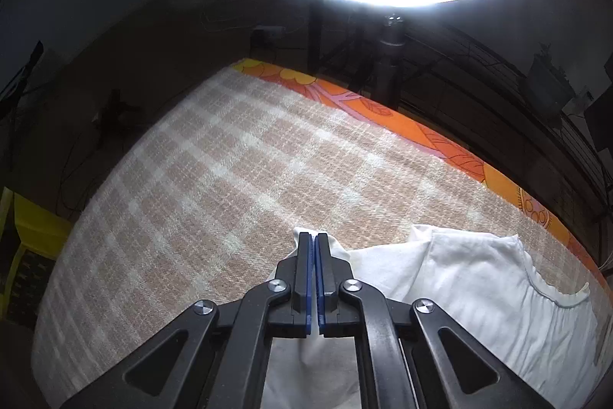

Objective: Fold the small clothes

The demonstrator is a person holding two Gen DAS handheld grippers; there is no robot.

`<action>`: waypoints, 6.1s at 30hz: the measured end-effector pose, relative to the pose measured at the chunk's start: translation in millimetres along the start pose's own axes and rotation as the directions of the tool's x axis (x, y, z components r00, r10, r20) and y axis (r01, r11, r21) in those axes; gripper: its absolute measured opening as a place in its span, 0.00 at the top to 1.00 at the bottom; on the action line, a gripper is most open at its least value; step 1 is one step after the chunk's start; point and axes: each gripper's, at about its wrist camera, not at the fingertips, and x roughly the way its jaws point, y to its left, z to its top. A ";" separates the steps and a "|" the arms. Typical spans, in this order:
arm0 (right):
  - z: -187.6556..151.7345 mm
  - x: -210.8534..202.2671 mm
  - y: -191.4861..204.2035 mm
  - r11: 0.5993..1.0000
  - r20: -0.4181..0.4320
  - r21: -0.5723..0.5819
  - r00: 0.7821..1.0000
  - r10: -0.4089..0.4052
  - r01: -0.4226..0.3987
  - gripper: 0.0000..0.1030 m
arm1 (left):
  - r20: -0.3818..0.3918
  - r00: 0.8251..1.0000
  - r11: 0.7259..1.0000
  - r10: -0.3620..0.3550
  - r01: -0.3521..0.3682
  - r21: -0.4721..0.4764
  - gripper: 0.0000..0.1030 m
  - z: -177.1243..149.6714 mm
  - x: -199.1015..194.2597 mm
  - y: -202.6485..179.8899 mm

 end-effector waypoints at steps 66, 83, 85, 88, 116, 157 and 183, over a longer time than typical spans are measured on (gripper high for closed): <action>-393.9 -221.7 -43.1 0.899 0.023 0.203 0.919 0.393 -0.389 0.69 | -0.187 0.979 0.961 -0.084 0.129 0.245 0.77 -53.1 -8.0 -46.3; -398.6 -191.0 13.1 0.971 -0.155 0.087 0.960 0.235 -0.223 1.00 | -0.122 0.987 0.964 -0.100 0.127 0.236 0.77 -50.1 -24.9 -41.2; -398.2 -190.3 7.9 0.961 -0.149 0.123 0.952 0.266 -0.249 1.00 | -0.118 0.988 0.962 -0.100 0.126 0.243 0.77 -51.3 -27.2 -41.7; -399.1 -200.7 -4.5 0.915 -0.078 0.226 0.931 0.357 -0.333 1.00 | -0.108 0.990 0.961 -0.094 0.119 0.249 0.77 -51.9 -29.3 -41.6; -430.4 -191.1 -52.8 0.724 0.069 0.472 0.840 0.538 -0.503 1.00 | -0.263 0.937 0.970 -0.230 0.241 0.010 0.95 -43.8 23.5 -36.6; -432.0 -321.1 -230.0 0.891 0.298 0.375 0.943 0.146 -0.256 0.59 | -0.104 0.975 0.823 -0.198 0.222 0.522 1.00 -88.0 -6.9 -208.6; -435.7 -262.7 -388.2 0.786 0.298 0.526 0.936 0.187 -0.324 0.52 | -0.293 0.949 0.605 -0.119 0.303 0.736 0.73 -197.0 77.5 -350.0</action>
